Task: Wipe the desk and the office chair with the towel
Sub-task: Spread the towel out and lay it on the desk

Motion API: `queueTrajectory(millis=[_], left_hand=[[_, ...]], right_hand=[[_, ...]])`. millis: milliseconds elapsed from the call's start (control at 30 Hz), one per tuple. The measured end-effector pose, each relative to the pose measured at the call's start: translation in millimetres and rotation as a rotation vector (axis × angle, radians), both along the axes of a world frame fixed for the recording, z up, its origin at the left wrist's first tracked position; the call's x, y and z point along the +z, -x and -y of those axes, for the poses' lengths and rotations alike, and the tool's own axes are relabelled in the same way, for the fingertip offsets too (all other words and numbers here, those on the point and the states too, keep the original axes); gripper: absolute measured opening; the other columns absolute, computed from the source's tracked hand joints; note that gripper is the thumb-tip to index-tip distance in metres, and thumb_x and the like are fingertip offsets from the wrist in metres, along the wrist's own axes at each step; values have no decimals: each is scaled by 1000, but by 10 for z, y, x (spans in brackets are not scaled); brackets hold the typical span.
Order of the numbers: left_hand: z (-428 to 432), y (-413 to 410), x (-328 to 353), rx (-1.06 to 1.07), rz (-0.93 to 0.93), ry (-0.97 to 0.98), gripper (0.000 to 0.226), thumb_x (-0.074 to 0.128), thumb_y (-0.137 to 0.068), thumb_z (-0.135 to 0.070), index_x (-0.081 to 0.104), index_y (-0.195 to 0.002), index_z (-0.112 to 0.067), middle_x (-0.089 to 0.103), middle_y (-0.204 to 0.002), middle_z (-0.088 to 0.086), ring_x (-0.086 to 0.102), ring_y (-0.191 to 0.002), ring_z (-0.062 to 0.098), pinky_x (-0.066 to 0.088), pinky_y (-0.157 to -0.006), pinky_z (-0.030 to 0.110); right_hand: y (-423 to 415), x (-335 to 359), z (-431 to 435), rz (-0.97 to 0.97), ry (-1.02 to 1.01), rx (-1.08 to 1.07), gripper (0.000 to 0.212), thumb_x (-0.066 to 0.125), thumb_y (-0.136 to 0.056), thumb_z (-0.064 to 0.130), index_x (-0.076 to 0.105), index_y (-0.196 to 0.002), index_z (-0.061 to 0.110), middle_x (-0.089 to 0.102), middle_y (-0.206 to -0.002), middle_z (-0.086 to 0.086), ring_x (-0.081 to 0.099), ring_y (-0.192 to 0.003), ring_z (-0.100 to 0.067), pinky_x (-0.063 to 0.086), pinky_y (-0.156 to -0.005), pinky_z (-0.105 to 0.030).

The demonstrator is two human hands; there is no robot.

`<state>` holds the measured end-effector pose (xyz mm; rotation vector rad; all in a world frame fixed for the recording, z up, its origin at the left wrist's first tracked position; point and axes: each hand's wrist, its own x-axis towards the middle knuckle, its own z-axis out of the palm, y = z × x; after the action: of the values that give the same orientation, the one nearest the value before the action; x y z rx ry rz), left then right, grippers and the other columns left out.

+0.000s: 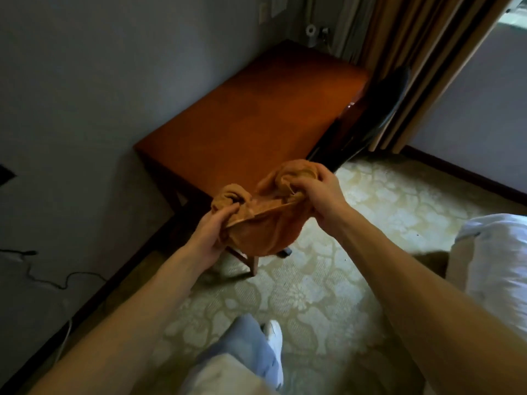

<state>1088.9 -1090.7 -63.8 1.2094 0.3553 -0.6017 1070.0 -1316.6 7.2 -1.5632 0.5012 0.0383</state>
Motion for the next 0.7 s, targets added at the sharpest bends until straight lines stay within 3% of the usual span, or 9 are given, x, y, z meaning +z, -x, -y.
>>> queueTrajectory(millis=[67, 200, 333, 367, 433, 500, 567, 633, 700], left_hand=[[-321, 28, -25, 42, -54, -52, 33, 70, -96, -34, 69, -126, -20, 79, -107, 7, 77, -90, 23, 62, -70, 34], [-831, -160, -80, 97, -103, -112, 23, 65, -97, -35, 74, -112, -21, 71, -128, 15, 69, -114, 31, 55, -100, 47], [-1310, -619, -3, 91, -115, -242, 24, 69, -91, -46, 79, -95, -25, 74, -117, 9, 70, -101, 25, 59, -68, 35], [-1392, -752, 0, 90, -103, -374, 31, 70, -89, -53, 77, -99, -24, 74, -114, 7, 69, -97, 23, 57, -66, 33], [-1523, -1127, 20, 99, 59, -598, 58, 63, -89, -66, 66, -125, -21, 66, -130, 4, 62, -113, 22, 54, -89, 39], [-1536, -1457, 141, 36, 364, -548, 78, 56, -87, -74, 51, -147, -26, 56, -143, -10, 52, -128, 10, 44, -102, 30], [-1436, -1660, 312, -118, 498, -333, 57, 60, -82, -73, 65, -126, -35, 68, -119, -27, 63, -111, -6, 48, -89, 16], [-1412, -1921, 401, -232, 608, -316, 29, 70, -87, -55, 69, -95, -27, 74, -87, -18, 70, -84, -1, 53, -73, 17], [-1460, -2213, 447, -222, 634, -301, 14, 68, -97, -29, 65, -86, -21, 68, -75, -13, 65, -75, 2, 50, -70, 23]], right_hand=[[24, 56, -300, 78, 8, -32, 33, 75, -86, 4, 64, -114, 17, 70, -110, -11, 73, -92, -24, 61, -69, -31], [-216, 311, -747, 158, 60, -24, 27, 77, -84, 3, 61, -105, 10, 68, -95, -6, 71, -74, -9, 56, -63, -22], [-757, 519, -1242, 184, 50, -107, 26, 81, -87, 17, 65, -104, 7, 70, -95, -7, 69, -80, -13, 58, -73, -32], [-913, 546, -1354, 199, 58, -123, 26, 81, -87, 20, 66, -105, 8, 71, -96, -5, 70, -82, -12, 58, -72, -30], [-1344, 606, -1653, 225, 62, -160, 22, 80, -89, 23, 66, -104, 13, 71, -99, -3, 71, -87, -12, 56, -73, -27], [-1777, 674, -1937, 229, -6, -186, 20, 78, -91, 23, 64, -104, 16, 72, -105, -6, 73, -95, -19, 59, -81, -31], [-2080, 729, -2144, 196, -37, -179, 21, 77, -93, 28, 62, -104, 19, 72, -106, -5, 73, -97, -19, 61, -80, -29], [-2356, 760, -2275, 149, -124, -244, 31, 78, -91, 36, 58, -108, 19, 71, -111, -6, 71, -100, -20, 61, -86, -33], [-2589, 792, -2292, 114, -289, -318, 45, 78, -91, 37, 57, -121, 9, 71, -120, -12, 71, -107, -27, 59, -97, -44]])
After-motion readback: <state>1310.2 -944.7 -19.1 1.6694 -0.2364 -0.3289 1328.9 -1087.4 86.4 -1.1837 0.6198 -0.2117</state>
